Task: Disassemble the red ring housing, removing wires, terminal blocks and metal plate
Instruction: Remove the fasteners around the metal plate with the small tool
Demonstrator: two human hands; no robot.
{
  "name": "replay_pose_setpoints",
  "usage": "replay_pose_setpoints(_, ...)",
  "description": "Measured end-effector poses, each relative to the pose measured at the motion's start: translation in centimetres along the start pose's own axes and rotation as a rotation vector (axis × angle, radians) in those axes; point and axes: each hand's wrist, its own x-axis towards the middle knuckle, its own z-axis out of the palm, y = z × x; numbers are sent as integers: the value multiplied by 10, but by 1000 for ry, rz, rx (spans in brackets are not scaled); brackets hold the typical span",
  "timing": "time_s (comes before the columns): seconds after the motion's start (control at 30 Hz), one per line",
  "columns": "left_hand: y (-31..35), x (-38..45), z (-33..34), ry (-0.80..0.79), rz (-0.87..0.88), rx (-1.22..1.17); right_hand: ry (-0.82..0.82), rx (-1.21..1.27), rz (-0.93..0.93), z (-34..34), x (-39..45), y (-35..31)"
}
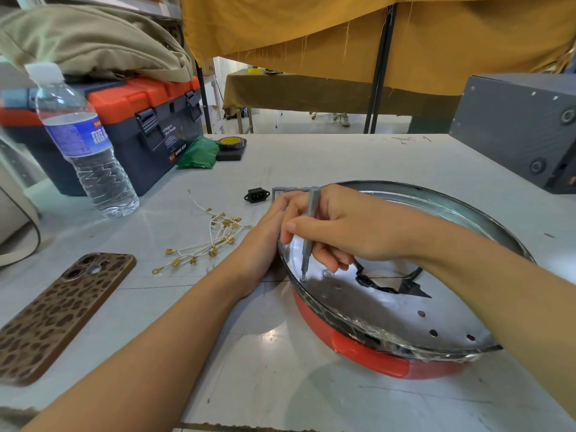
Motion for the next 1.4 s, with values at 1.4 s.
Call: replay_pose_setpoints(1.4,-4,1,-3,-37,25,-1,64,-100,-11,-1,1,0)
